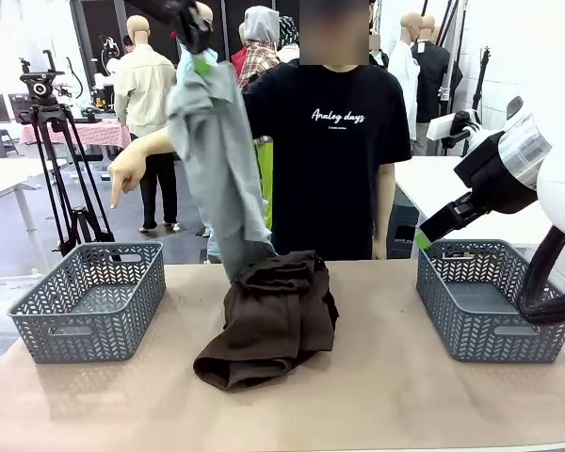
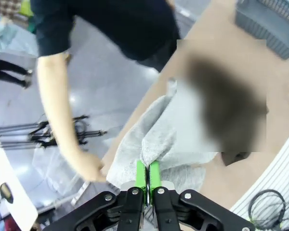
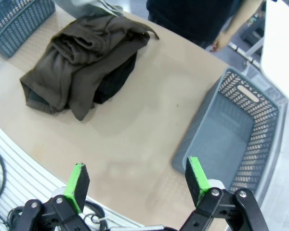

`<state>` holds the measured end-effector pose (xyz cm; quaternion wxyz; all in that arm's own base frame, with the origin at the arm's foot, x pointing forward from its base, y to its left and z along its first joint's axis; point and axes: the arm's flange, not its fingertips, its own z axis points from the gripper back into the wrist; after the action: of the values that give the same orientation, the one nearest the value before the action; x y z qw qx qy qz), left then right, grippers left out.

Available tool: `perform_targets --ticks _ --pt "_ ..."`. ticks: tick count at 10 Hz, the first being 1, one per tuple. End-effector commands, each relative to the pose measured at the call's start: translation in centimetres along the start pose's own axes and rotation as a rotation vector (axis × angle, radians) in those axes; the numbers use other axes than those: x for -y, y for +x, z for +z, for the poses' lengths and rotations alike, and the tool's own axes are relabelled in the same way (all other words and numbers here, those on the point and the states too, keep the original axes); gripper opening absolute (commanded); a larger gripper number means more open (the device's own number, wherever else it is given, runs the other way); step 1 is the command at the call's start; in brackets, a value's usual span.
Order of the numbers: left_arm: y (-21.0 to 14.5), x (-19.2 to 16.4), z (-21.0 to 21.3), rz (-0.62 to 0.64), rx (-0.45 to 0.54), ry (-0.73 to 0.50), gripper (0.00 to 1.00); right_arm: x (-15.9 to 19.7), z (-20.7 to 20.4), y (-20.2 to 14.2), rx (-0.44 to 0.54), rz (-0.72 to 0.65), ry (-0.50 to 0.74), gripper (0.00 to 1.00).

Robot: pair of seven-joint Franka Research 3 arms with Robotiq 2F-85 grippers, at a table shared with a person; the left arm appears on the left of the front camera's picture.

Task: Sort the tops and bottoms.
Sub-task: Sort the clothes according to human instructions.

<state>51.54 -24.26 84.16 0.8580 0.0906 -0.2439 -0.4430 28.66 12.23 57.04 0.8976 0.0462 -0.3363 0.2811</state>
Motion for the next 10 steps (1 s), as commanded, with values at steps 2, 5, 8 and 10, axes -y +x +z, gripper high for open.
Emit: perform_targets --ticks 2,5,8,10 --pt "-3.9 -4.1 2.4 0.078 -0.094 0.151 0.0 0.0 -0.1 0.0 -0.003 -0.001 0.001 1.0" --pt "-6.9 -8.3 6.5 0.139 -0.119 0.256 0.0 0.0 -0.1 0.0 -0.003 -0.001 0.001 1.0" --pt "-6.8 -7.0 4.5 0.14 -0.092 0.207 0.0 0.0 -0.1 0.0 -0.003 -0.001 0.001 1.0" --pt "-6.8 -7.0 4.5 0.14 -0.092 0.207 0.0 0.0 -0.1 0.0 -0.003 -0.001 0.001 1.0"
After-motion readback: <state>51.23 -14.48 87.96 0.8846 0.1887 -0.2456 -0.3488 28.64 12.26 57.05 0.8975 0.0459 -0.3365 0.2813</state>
